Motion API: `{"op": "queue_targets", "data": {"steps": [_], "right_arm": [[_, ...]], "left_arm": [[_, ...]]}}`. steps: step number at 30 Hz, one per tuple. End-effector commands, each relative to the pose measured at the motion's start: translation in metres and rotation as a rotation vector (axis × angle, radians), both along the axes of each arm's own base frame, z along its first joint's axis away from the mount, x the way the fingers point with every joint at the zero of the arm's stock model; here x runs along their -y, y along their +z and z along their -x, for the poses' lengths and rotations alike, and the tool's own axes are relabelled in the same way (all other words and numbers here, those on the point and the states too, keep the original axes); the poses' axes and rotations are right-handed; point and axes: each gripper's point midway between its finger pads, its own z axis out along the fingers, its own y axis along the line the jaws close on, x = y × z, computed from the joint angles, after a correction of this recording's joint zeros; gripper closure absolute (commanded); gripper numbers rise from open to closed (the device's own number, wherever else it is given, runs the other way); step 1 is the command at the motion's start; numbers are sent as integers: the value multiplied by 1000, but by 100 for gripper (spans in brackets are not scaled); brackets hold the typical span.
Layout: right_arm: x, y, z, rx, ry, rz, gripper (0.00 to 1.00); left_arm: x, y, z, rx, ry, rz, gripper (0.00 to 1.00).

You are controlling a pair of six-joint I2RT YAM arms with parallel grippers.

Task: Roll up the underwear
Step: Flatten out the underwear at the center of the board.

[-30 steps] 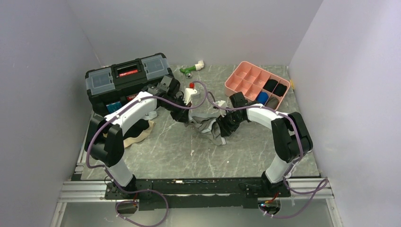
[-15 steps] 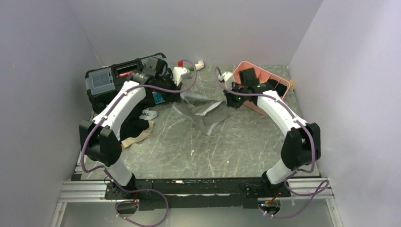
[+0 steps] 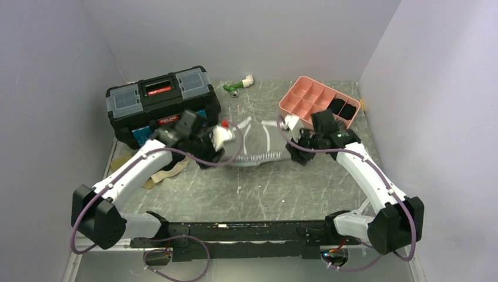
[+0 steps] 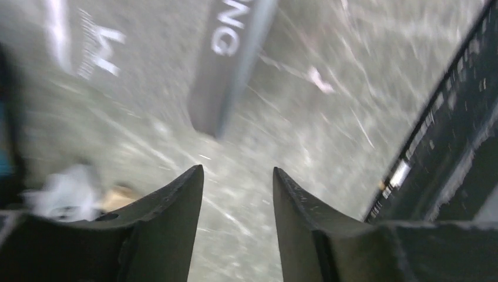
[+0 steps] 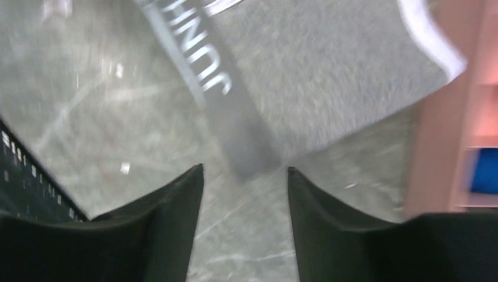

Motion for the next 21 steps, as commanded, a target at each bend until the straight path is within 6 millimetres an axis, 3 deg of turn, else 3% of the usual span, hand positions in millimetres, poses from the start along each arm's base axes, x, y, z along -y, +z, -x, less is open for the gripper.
{"op": "queue_targets", "data": {"steps": [1,3,7,13,21], "right_arm": [[9,-65,59,-208,93,53,35],[12,-76,70,-237,97,58,26],[10,-67,65,-200,78,40,19],[5,-42,12,-81,-51,14,20],[14,-63,-44,-215,-273,-14,29]], "left_arm": [[-15,-77,41,-88,-77,-194,36],[-21,-96,52,-138,-87,-242,24],[-29,-100,49,-114,-73,-278,19],[-14,-72,13,28,-27,-209,16],[17,-71,-31,0,13,-92,16]]}}
